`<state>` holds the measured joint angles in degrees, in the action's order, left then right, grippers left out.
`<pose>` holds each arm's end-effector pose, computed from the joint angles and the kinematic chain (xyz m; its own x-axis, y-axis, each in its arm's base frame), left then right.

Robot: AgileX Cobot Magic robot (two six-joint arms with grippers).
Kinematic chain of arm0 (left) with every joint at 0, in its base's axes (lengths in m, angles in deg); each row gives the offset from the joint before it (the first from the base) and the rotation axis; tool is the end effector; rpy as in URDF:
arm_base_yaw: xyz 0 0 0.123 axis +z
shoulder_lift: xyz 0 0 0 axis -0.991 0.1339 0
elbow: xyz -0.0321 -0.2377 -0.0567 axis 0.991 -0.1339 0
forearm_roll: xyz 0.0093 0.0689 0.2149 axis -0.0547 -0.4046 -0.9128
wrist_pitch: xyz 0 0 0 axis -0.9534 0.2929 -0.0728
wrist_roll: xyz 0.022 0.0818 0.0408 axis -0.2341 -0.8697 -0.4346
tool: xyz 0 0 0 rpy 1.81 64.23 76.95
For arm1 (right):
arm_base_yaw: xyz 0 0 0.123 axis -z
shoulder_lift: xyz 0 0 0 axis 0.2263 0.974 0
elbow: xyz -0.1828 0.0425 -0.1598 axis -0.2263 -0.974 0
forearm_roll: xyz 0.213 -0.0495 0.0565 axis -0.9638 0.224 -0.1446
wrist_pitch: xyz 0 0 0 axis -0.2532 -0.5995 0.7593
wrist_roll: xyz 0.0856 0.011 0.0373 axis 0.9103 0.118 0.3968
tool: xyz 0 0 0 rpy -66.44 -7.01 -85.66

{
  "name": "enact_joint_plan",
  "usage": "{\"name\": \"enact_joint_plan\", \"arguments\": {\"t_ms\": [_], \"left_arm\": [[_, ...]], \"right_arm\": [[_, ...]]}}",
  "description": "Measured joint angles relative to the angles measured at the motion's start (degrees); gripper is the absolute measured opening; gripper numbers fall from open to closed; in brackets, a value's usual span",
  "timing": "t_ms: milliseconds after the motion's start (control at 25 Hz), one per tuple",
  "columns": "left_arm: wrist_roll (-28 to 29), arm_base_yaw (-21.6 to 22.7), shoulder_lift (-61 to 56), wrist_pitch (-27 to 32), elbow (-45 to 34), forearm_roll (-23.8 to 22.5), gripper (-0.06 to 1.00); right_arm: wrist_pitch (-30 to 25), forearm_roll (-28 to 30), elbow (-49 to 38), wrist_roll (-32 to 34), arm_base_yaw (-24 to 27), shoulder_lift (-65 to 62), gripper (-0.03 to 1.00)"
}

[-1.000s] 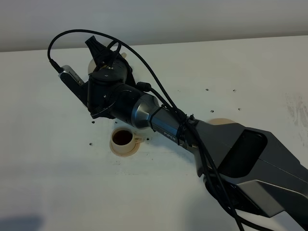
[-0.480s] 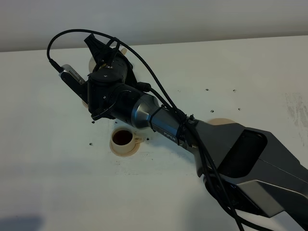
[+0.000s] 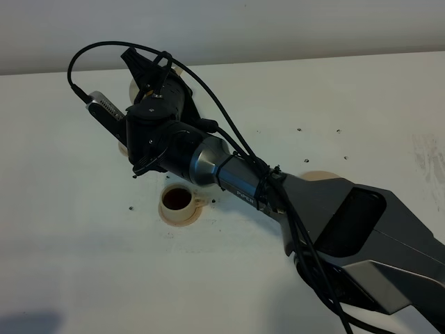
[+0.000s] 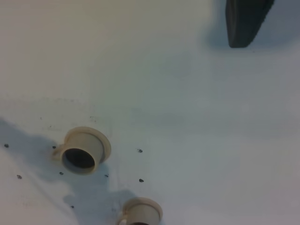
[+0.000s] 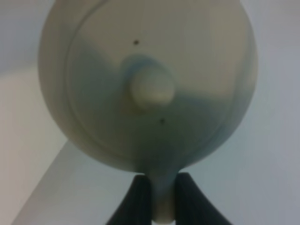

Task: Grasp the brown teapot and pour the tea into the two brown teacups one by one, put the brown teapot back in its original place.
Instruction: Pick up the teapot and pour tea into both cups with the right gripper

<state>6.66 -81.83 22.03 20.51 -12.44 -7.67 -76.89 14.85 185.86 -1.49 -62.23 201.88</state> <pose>0.0171 -0.0036 0.2520 -0.4926 -0.0462 -0.8690 0.0054 0.9984 -0.0561 0.3861 0.3435 0.1565 0.1910 -0.8411 0.5060 -0.3691 -0.5392 -0.7570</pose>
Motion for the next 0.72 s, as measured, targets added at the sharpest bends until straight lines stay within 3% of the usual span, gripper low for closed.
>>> {"name": "enact_joint_plan", "arguments": {"t_ms": [720], "left_arm": [[0.0,0.0,0.0,0.0,0.0,0.0,0.55]], "right_arm": [[0.1,2.0,0.0,0.2,0.0,0.0,0.11]]}}
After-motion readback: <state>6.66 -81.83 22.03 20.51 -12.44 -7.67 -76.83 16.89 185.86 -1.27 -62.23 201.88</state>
